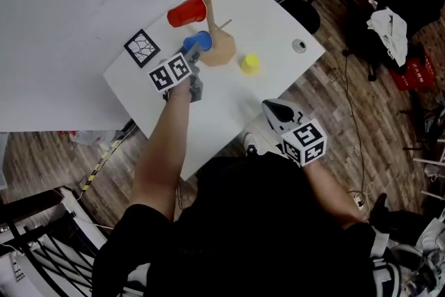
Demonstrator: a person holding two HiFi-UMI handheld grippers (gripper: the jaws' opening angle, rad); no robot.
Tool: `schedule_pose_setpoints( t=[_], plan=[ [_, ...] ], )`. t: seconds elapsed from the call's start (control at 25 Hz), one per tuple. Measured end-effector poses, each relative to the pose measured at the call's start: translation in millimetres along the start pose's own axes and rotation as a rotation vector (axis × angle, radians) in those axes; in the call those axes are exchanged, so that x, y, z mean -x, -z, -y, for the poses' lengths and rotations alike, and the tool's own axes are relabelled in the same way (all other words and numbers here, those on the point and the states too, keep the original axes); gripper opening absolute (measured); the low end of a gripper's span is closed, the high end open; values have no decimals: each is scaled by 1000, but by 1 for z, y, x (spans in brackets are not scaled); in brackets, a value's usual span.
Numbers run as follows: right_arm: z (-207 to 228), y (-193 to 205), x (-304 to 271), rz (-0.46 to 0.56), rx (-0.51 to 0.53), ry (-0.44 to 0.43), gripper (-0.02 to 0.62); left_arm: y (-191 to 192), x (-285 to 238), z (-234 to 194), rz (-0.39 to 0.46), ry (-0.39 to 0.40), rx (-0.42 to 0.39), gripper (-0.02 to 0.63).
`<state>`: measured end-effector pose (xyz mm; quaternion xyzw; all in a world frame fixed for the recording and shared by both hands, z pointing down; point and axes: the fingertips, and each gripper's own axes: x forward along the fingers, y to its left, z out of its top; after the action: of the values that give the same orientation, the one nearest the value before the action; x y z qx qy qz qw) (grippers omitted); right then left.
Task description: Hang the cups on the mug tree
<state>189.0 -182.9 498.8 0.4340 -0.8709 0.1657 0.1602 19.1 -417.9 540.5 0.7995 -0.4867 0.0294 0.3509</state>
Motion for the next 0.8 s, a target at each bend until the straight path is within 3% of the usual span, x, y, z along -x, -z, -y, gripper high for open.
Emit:
schedule_pose_setpoints(
  t=[0.36, 0.8],
  plan=[
    [-1, -1, -1, 6, 9, -11, 6, 4, 6, 0, -23, 2, -14, 268],
    [-14, -10, -13, 15, 62, -38, 6, 0, 54, 0, -47, -23, -198, 272]
  ],
)
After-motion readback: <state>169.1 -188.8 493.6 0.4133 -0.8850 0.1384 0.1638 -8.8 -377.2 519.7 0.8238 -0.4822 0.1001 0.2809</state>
